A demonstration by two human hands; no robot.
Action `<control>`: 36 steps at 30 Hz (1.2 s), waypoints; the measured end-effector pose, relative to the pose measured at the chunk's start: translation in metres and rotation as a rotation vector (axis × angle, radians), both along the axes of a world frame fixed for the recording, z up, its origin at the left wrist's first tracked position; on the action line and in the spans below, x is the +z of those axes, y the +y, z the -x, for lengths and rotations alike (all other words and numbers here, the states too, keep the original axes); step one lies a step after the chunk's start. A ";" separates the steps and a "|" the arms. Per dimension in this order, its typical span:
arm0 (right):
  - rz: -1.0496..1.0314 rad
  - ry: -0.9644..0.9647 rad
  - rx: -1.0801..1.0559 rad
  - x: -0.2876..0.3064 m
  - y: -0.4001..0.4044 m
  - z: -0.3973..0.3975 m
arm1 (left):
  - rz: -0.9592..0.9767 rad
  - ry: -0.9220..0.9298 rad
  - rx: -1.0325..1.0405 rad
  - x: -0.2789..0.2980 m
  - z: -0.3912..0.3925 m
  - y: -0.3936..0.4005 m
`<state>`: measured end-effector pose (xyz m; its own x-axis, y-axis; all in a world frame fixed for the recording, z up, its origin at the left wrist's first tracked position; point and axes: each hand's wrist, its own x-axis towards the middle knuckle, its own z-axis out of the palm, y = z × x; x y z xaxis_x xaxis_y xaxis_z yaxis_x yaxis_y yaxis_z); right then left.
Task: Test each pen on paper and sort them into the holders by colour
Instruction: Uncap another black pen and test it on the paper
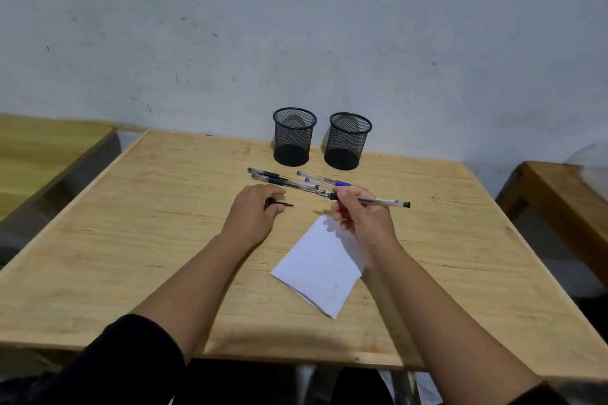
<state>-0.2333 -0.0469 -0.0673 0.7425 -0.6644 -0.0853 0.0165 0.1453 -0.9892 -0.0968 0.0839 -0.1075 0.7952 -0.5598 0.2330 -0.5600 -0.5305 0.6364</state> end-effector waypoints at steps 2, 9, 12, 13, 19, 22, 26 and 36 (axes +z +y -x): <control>0.005 -0.002 0.002 -0.001 0.011 0.008 | 0.036 -0.015 -0.011 0.005 0.012 0.009; 0.102 0.125 0.047 -0.022 0.028 0.025 | 0.018 -0.010 -0.217 -0.009 0.063 0.051; 0.157 0.163 0.134 -0.024 0.022 0.025 | 0.029 -0.032 -0.222 -0.013 0.071 0.060; 0.180 0.174 0.174 -0.023 0.020 0.025 | 0.034 -0.039 -0.222 -0.013 0.073 0.061; 0.178 0.156 0.240 -0.017 0.011 0.024 | 0.055 -0.035 -0.222 -0.012 0.075 0.063; 0.140 0.145 0.237 -0.020 0.024 0.030 | 0.053 -0.040 -0.217 -0.013 0.075 0.063; 0.199 0.114 0.367 -0.029 0.042 0.039 | 0.058 -0.043 -0.221 -0.014 0.075 0.062; 0.281 0.161 0.438 -0.024 0.041 0.039 | 0.024 -0.056 -0.309 -0.017 0.066 0.067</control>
